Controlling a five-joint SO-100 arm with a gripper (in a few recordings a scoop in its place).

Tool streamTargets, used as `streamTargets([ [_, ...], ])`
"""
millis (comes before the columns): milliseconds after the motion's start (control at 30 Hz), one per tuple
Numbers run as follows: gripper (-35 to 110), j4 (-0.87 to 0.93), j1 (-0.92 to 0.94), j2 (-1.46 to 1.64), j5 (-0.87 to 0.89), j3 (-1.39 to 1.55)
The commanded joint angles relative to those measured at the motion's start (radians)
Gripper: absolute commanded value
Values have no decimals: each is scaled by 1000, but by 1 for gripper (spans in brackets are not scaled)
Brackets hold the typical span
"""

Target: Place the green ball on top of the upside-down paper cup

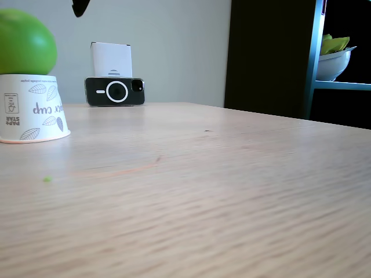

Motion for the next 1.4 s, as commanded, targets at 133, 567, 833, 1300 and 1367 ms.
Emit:
streamTargets([
  [133,39,0,117,454,-14,345],
  [567,7,-6,568,1382,-23,1335],
  [833,0,117,707,1922,-40,1914],
  [1300,0,460,719,2160,-98,2154],
  [1367,0,518,726,2181,-98,2154],
])
